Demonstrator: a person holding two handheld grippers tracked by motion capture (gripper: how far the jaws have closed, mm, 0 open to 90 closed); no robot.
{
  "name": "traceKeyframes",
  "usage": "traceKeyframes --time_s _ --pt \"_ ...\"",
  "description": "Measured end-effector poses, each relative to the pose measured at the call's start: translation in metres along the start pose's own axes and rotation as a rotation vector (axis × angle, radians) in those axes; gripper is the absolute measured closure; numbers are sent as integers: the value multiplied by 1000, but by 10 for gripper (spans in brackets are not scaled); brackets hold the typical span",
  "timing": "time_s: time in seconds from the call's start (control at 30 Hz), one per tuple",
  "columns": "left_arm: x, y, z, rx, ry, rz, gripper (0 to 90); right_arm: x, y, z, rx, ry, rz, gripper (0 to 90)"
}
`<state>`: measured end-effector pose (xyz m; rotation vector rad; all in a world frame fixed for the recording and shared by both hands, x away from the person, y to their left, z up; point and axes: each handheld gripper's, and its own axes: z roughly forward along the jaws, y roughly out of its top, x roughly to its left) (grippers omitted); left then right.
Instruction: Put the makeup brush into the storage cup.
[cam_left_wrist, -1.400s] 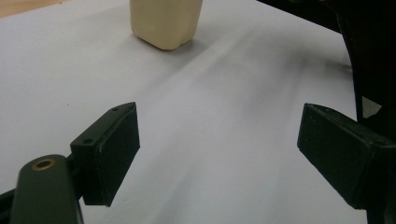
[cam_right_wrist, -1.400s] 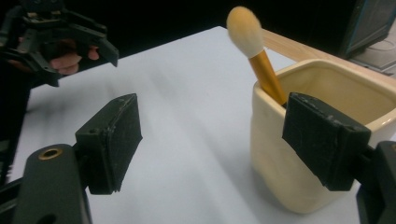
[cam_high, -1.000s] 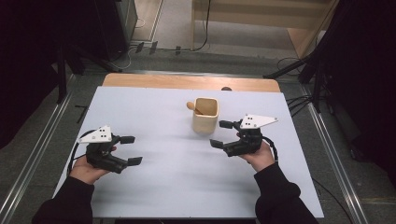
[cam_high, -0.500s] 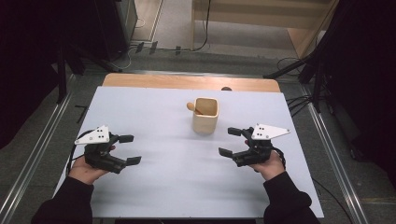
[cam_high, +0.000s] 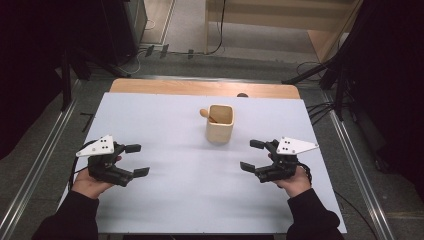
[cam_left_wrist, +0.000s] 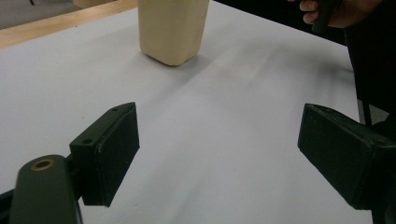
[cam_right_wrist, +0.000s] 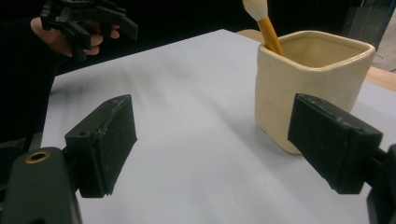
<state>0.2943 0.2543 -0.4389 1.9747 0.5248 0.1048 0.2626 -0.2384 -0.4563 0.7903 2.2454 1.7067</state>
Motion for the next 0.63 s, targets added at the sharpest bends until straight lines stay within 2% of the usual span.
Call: traceKeyframes --time_s 0.63 --pt "2 -1 0 3 -1 -3 134 -1 -1 2 5 3 9 165"
